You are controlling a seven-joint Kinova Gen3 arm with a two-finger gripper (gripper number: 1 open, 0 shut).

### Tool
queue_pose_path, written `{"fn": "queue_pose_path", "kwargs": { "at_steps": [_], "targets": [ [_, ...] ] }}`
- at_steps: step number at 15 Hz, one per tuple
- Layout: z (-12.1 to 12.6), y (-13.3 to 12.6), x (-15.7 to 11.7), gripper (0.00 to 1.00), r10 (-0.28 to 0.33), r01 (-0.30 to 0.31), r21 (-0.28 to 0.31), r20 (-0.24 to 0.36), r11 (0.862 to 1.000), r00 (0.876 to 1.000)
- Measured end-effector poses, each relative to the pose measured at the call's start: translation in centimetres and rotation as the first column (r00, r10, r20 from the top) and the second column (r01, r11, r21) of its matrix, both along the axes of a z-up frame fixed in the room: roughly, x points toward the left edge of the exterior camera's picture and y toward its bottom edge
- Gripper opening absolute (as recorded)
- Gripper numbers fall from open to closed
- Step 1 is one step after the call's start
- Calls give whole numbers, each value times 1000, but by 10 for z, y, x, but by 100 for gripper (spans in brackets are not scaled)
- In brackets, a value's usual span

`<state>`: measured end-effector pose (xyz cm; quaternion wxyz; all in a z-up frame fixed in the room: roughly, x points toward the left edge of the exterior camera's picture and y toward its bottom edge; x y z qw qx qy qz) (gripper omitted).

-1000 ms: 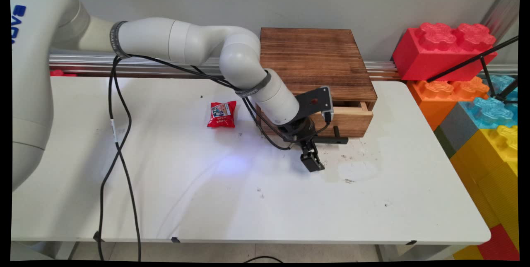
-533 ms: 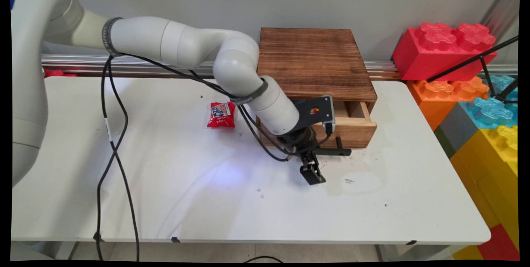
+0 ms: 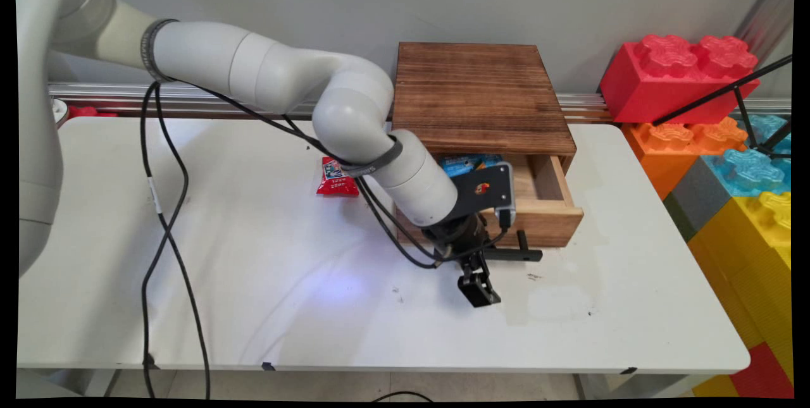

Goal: Open the drawer

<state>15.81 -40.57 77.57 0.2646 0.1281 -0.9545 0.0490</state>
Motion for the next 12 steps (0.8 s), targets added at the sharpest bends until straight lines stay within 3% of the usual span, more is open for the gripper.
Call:
{"fn": "queue_pose_path", "kwargs": {
  "at_steps": [12],
  "targets": [
    [6, 49, -9, 100, -43, 43, -5, -16, 999, 999]
  ]
}}
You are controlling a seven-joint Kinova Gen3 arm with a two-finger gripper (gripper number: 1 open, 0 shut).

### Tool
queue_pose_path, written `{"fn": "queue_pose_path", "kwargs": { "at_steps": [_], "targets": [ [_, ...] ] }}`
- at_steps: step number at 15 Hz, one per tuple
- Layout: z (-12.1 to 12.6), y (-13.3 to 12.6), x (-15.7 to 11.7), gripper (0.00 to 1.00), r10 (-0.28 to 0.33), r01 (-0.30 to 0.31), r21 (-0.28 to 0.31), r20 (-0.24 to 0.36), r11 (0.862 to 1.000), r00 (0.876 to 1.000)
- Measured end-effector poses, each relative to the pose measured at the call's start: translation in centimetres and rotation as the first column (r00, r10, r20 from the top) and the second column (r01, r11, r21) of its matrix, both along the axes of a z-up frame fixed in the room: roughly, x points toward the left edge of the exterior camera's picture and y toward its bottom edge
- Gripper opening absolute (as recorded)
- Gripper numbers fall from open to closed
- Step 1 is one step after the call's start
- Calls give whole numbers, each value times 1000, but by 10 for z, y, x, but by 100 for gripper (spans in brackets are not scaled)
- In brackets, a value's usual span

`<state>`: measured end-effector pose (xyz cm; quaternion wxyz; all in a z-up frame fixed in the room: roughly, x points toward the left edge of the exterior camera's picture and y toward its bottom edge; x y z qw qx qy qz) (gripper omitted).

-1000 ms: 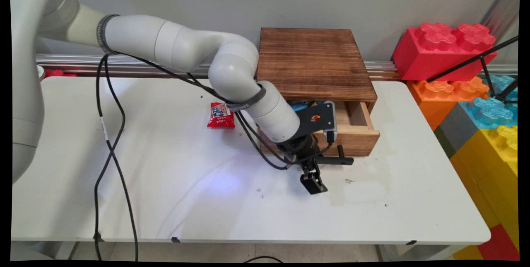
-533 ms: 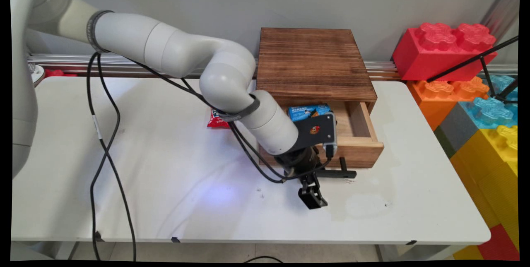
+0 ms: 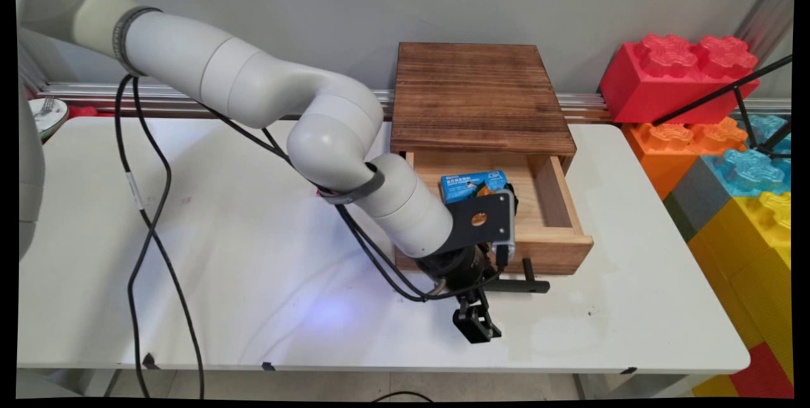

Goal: Open the drawer

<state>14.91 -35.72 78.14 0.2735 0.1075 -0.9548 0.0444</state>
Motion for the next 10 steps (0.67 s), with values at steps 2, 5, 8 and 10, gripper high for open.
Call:
{"fn": "queue_pose_path", "kwargs": {
  "at_steps": [2, 5, 8, 10],
  "targets": [
    [2, 8, -2, 100, -7, 7, -4, -4, 1000, 1000],
    [3, 16, -3, 100, -14, 14, -6, -9, 1000, 1000],
    [5, 24, -5, 100, -22, 22, -7, -14, 1000, 1000],
    [7, 29, -6, 100, -28, 28, -10, -18, 1000, 999]
  ]
}}
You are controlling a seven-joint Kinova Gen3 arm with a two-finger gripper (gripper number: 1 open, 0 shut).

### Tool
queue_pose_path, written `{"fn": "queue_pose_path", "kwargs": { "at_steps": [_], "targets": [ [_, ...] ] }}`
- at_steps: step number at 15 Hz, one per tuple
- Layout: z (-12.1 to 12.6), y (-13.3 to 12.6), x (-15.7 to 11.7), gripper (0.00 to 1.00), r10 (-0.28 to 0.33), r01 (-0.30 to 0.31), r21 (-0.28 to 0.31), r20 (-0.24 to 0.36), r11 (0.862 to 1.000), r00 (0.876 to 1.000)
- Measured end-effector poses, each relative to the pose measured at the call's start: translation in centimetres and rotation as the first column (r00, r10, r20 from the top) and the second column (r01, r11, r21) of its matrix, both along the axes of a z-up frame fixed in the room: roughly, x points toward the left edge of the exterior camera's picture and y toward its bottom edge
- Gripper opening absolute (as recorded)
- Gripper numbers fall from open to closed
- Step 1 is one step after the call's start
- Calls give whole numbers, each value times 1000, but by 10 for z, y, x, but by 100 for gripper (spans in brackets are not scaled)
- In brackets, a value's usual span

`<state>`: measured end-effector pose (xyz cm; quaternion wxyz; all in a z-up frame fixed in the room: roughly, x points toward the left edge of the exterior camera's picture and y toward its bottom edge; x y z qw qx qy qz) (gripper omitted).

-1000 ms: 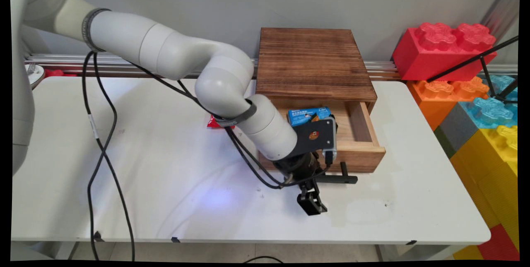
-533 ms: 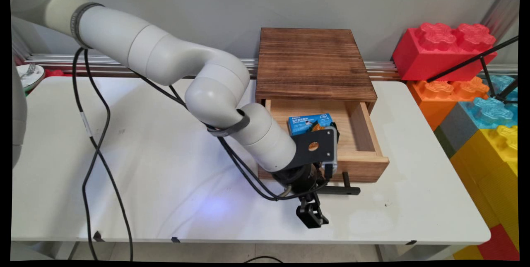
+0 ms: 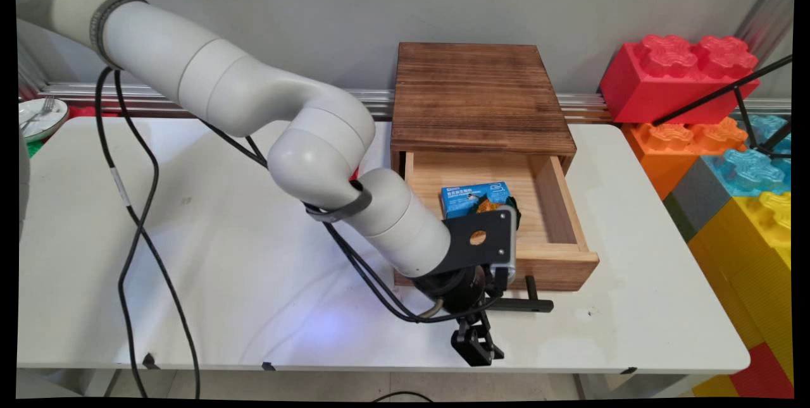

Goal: Open the drawer

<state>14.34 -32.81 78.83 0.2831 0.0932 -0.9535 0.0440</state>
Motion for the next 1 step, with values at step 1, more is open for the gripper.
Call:
{"fn": "queue_pose_path", "kwargs": {
  "at_steps": [1],
  "targets": [
    [1, 3, 0, 100, -2, 2, -1, -3, 1000, 1000]
  ]
}}
